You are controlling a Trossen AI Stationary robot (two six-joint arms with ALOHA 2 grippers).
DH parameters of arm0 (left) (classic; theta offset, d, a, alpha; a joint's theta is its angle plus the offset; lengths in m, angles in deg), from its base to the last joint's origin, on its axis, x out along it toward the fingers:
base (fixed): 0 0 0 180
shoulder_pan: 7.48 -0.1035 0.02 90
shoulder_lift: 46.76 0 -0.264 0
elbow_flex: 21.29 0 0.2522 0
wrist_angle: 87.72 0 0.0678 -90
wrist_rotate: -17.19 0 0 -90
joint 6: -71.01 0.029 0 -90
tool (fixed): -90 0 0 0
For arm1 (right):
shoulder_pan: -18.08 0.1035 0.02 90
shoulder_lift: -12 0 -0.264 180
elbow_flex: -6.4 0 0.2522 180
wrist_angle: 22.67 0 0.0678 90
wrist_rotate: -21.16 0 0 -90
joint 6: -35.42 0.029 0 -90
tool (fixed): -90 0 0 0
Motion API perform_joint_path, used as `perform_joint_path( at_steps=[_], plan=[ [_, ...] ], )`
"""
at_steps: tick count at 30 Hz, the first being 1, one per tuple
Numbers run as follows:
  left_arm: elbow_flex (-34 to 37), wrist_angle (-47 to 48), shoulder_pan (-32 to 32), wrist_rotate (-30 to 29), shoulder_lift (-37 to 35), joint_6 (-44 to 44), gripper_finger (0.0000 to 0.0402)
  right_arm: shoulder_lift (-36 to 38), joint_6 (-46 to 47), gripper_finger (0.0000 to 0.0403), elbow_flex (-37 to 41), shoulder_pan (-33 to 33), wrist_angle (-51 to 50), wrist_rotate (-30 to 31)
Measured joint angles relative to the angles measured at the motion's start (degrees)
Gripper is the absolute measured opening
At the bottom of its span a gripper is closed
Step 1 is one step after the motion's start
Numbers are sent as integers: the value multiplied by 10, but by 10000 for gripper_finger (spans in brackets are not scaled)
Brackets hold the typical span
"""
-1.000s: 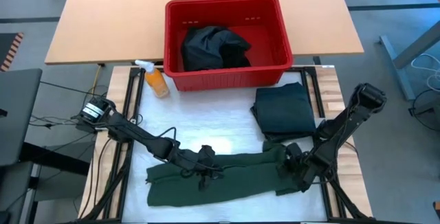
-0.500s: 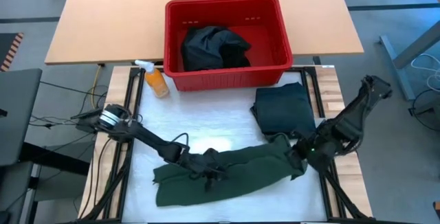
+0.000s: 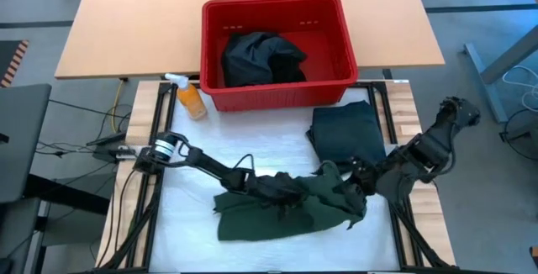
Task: Fold Laundry from Bin
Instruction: Fold the green shirt
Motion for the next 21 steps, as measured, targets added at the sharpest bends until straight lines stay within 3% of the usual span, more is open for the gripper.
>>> perform_joint_path(
  at_steps=[6,10,14,17,21],
  plan=[
    [-88,140,-26,39,11,49,123,-39,-29,22,-36,-10,17,-14],
    [-112,287,-48,123,-37,104,123,-50,-31,22,-39,-13,16,-20],
    [-117,495,-65,190,-119,177,123,-66,-26,22,-39,-20,21,-21],
    [-116,651,-63,163,-192,231,123,-90,-26,22,-39,-38,49,-21],
    [-116,822,-45,50,-307,275,123,-139,-51,22,-39,-73,135,-24]
  ],
)
